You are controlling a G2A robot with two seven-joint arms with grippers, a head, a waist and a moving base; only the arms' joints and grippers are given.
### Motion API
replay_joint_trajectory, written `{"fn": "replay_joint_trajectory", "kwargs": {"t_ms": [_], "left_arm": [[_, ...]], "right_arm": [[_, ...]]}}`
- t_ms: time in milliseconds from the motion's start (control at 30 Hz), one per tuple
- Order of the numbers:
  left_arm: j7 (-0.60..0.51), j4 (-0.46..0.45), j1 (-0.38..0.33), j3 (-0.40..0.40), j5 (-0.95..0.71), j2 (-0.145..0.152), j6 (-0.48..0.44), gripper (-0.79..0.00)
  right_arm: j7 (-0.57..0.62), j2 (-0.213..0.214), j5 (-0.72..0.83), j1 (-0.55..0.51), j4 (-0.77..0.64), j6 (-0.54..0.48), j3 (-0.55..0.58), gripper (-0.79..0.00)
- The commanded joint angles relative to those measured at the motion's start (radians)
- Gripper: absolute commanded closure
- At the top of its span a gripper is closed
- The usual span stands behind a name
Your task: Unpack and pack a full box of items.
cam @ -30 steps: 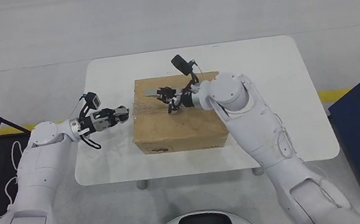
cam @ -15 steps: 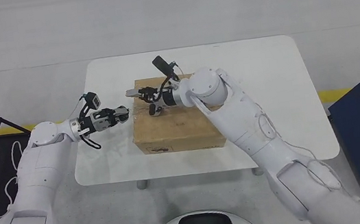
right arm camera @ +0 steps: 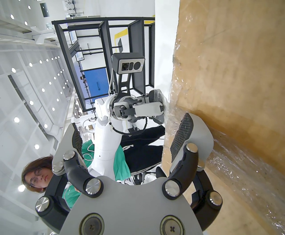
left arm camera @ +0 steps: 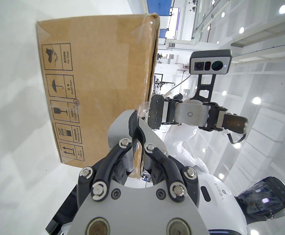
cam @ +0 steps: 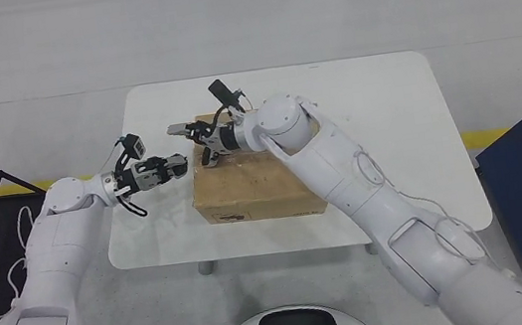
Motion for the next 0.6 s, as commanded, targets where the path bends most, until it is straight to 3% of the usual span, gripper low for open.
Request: {"fn": "replay_joint_trajectory", "kwargs": {"t_ms": [0, 567], "left_arm": [[0.013, -0.013, 0.016, -0.016, -0.001, 0.007, 0.002, -0.785], [0.031, -0.060, 0.070, -0.081, 0.003, 0.036, 0.029, -0.785]], "right_arm": [[-0.007, -0.005, 0.002, 0.009, 0.016, -0.003, -0.011, -0.785], [-0.024, -0.045, 0.076, 0.065, 0.112, -0.082, -0.061, -0.785]]}}
